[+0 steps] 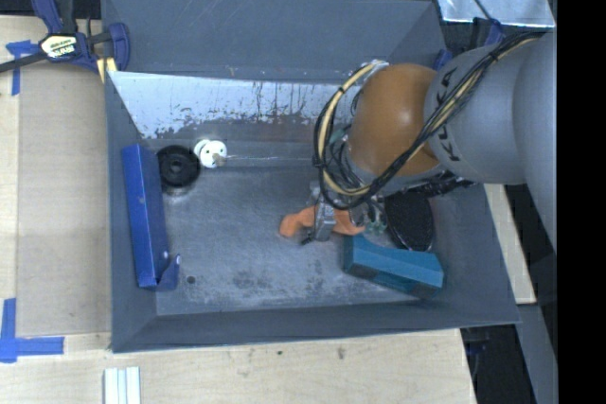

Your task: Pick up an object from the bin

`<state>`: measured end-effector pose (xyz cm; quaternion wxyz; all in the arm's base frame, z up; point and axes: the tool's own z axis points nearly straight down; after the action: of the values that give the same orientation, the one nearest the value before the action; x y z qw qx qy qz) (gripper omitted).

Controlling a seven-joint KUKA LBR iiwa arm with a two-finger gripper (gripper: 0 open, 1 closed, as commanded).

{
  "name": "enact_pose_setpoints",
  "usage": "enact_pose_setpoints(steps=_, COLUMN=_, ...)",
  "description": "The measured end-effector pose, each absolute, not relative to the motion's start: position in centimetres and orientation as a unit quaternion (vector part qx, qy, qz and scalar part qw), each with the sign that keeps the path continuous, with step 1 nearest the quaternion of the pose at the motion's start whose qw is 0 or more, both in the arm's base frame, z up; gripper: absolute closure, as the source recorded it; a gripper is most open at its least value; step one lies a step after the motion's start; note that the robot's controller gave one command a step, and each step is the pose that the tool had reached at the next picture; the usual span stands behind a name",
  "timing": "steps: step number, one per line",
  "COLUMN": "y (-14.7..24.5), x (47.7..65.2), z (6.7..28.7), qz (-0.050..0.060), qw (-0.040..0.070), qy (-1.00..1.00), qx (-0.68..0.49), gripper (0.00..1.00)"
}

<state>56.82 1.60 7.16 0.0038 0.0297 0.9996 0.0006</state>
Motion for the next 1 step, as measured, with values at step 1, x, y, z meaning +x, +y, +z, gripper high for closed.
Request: enact_pose_setpoints(steps=1, y=1.60, x=56.82, z=7.16, qz=0.001, qw=0.004, qy=1.000, qx=0.030, gripper=1.00)
